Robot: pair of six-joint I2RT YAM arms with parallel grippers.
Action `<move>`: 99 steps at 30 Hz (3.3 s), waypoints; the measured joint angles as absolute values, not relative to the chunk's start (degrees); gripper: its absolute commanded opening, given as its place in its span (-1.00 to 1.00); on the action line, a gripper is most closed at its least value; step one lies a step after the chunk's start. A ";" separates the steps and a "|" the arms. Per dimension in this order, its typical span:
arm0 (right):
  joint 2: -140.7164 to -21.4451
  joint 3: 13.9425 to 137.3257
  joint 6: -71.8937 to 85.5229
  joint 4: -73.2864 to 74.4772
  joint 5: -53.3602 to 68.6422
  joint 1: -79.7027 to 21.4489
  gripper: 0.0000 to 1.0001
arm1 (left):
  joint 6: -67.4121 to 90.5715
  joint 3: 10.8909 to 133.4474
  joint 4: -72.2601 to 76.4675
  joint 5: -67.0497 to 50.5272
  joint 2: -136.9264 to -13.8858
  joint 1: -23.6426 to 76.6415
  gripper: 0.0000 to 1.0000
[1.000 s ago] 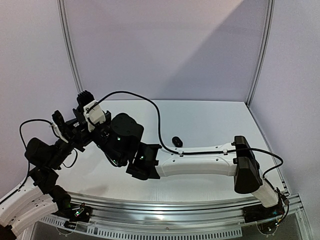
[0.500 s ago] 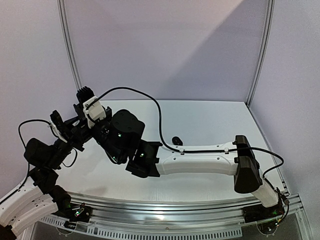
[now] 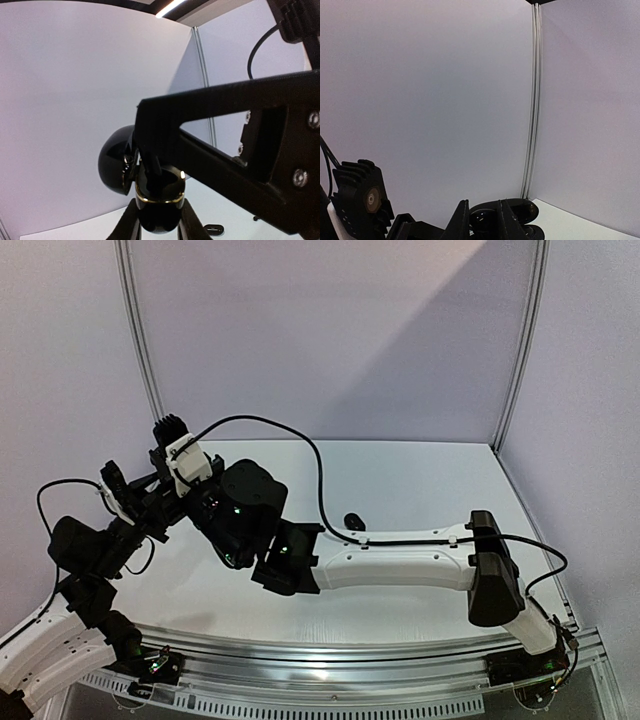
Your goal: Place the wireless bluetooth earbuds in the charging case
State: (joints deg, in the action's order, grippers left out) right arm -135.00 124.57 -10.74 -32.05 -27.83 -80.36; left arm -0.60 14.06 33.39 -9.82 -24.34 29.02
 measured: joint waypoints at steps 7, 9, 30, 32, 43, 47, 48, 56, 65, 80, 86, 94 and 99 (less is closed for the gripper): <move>-135.22 124.81 -10.50 -31.75 -28.01 -80.36 -1.00 | -0.60 14.04 33.12 -9.67 -24.34 29.02 -1.00; -135.31 124.86 -10.31 -31.77 -27.99 -80.36 -1.00 | -0.62 14.04 33.04 -9.63 -24.36 29.02 -1.00; -135.50 122.52 -7.92 -33.54 -28.88 -80.23 -0.81 | -0.64 13.32 31.62 -8.56 -24.36 29.23 -1.00; -135.50 122.50 -7.81 -33.54 -28.93 -80.23 -0.77 | -0.67 13.32 31.57 -8.51 -24.36 29.23 -1.00; -135.39 122.19 -8.23 -33.56 -29.41 -80.23 -0.73 | -0.71 13.32 31.24 -8.49 -24.40 29.26 -1.00; -135.37 122.17 -8.86 -33.54 -29.47 -80.25 -0.71 | -0.71 13.32 31.18 -8.49 -24.40 29.26 -1.00; -135.37 122.17 -9.10 -33.54 -29.50 -80.25 -0.70 | -0.71 13.32 31.18 -8.49 -24.40 29.26 -1.00; -135.35 122.08 -10.22 -33.45 -29.69 -80.31 -0.68 | -0.71 13.32 31.00 -8.54 -24.40 29.26 -1.00; -133.71 119.83 -11.99 -32.77 -29.32 -80.36 -0.97 | -1.06 13.32 30.74 -9.65 -24.43 29.26 -1.00; -127.79 112.49 -12.51 -30.85 -26.81 -80.64 -1.00 | -1.28 13.23 30.83 -15.11 -24.32 29.58 -1.00; -126.48 110.45 -12.05 -31.79 -25.58 -80.64 -1.00 | -0.84 13.21 30.92 -16.71 -24.03 29.58 -1.00; -125.99 110.69 -11.94 -32.21 -23.62 -80.86 -1.00 | -0.60 13.21 32.91 -17.63 -23.64 29.58 -1.00; -125.99 110.83 -11.94 -32.56 -23.38 -80.95 -1.00 | -0.60 13.21 33.63 -17.69 -23.64 29.58 -1.00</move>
